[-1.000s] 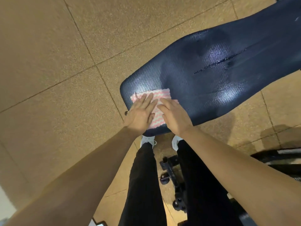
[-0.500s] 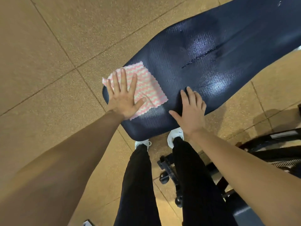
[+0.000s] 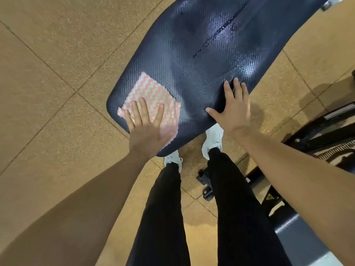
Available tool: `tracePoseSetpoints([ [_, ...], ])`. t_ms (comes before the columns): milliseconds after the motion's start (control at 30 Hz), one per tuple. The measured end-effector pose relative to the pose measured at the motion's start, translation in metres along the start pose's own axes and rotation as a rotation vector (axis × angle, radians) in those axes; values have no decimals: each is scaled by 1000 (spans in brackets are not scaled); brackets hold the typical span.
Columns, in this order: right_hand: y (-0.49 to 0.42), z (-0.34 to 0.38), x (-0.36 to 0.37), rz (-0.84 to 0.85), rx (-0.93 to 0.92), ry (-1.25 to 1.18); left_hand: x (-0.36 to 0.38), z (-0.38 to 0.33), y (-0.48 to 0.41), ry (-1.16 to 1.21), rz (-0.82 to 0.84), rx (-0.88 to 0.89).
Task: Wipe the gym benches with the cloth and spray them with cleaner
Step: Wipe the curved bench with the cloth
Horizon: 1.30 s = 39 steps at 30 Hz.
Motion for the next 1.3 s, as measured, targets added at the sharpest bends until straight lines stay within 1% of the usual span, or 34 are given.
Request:
tracePoseSetpoints([
  [100,2,-1,2,-17,6,-26,7,-20,16,-5,33,35],
  [267,7,-2,8,-84,4,-50,4,-32,4,-79,31,270],
  [333,8,-2,9,-104,2,-52,-7,-30,-12,-92,5,297],
  [400,7,-3,8,-120,-1,-48,-20,-26,-36,-84,-53,244],
  [467,5,-6,6,-134,-13,-55,-36,-16,-64,-65,-123,149],
  [533,2,-11,3,-149,-11,-74,-49,-1,-96,-39,-118,64],
  [633,-2,-16,-1,-153,58,-145,-73,17,-135,18,-115,-36],
  [700,-6,-21,-4,-151,112,-201,-82,22,-149,30,-108,-54],
  [800,-12,-31,-9,-171,185,-285,-83,17,-151,-31,-144,8],
  [900,-17,-44,-14,-151,212,-352,-77,-3,-144,-76,-150,79],
  [1033,-18,-58,-19,-122,133,-343,-63,-61,-131,-75,-111,149],
  [1167,-21,-72,-23,-104,84,-386,-47,-122,-106,-78,-127,286],
  [1233,-23,-78,-27,-103,60,-409,-39,-144,-95,-97,-98,333],
  [1300,-24,-82,-31,-99,44,-415,-35,-153,-89,-106,-100,337],
])
Point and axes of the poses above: each hand's wrist, its own y-axis away from the middle knuckle, its own x-axis out of the palm, z = x × y, the point moved 2 cm from there along -y, towards the middle knuckle, and after that the axes turned 5 degrees about z, right-handed, at the moved point
